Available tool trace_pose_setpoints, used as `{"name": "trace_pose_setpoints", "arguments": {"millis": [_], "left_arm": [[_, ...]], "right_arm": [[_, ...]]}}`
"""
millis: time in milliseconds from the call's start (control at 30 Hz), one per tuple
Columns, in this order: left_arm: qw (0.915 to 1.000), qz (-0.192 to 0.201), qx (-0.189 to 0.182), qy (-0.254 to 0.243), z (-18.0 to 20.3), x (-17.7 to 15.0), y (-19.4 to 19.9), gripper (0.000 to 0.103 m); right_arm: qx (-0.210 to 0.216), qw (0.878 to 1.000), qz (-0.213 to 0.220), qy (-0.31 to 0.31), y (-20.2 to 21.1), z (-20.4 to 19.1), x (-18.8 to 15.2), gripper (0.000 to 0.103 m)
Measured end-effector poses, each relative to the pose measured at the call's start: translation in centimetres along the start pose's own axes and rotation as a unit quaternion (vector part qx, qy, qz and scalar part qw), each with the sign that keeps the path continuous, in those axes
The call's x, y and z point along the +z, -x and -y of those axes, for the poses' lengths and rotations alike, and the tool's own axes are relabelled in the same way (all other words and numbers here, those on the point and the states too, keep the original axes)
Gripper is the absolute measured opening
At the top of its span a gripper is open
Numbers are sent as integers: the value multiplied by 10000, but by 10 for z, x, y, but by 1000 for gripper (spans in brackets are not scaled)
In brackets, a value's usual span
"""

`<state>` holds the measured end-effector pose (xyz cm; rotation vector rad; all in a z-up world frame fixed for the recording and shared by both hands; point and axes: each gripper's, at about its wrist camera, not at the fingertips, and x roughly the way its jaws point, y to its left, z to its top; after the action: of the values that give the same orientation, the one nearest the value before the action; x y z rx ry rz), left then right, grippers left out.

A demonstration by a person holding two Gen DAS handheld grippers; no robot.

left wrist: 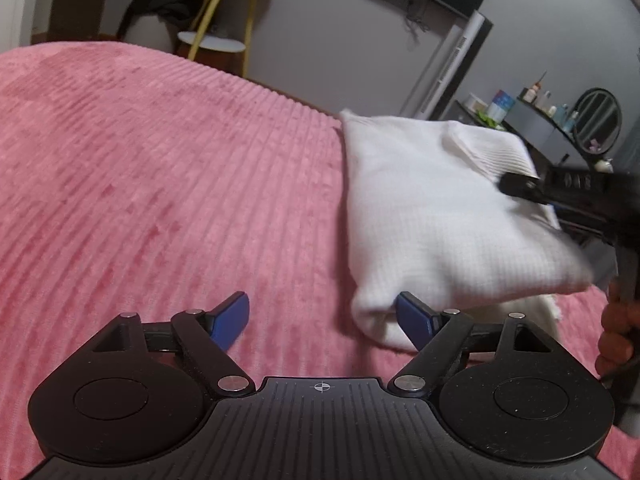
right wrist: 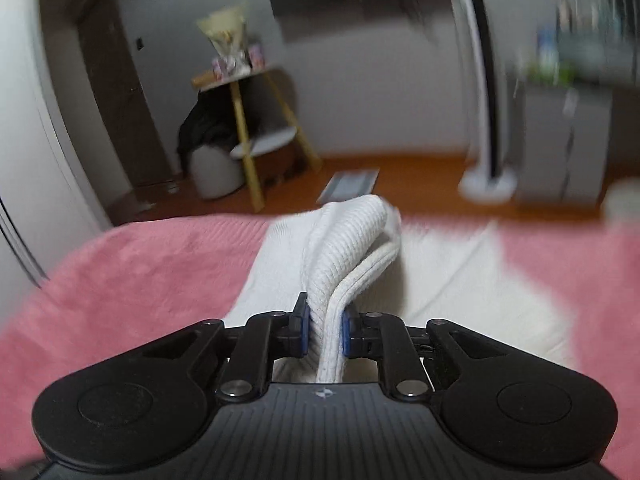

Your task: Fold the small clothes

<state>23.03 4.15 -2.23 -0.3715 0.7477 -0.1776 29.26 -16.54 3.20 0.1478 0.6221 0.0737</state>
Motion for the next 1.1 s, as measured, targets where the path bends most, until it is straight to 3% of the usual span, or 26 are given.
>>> {"name": "trace_pose_setpoints", "arguments": {"millis": [100,300,367,467,567,633,667,733,767,800,967,1100], "left_arm": [[9998,-28,-96,-171,10,-2,0,86],[9984,-160,27,-537,23,-11,-5,86],[9985,-136,17,-538,23,-10,-3,86],[9989,-92,-71,-462,24,-7,0,86],[9984,-160,-83,-537,30,-9,-2,86],[9977,-204,-43,-652,35,-11,-2,86],[9972,-221,-27,-707,37,-12,-1,86],[9967,-219,-17,-778,42,-11,1,86],[9965,-209,-18,-807,44,-9,3,86],[9962,-198,-19,-849,46,-7,4,86],[9951,-91,31,-981,58,6,4,86],[9930,-90,133,-1173,72,11,-8,86]], "right_arm": [[-640,9959,335,541,15,2,-8,14],[-1244,9914,-122,399,-7,42,-35,15],[-1057,9941,-256,-33,-10,57,-40,18],[-632,9936,-281,-893,13,76,-36,41],[83,9812,-309,-1905,38,94,-48,43],[245,9770,-336,-2092,44,96,-58,43],[271,9776,-363,-2057,44,96,-62,43],[226,9799,-416,-1940,40,95,-66,31],[223,9808,-404,-1894,39,93,-67,20],[239,9825,-322,-1821,40,92,-67,17],[-766,9940,292,-719,55,74,-62,15],[-1133,9928,181,-329,46,69,-75,15]]}}
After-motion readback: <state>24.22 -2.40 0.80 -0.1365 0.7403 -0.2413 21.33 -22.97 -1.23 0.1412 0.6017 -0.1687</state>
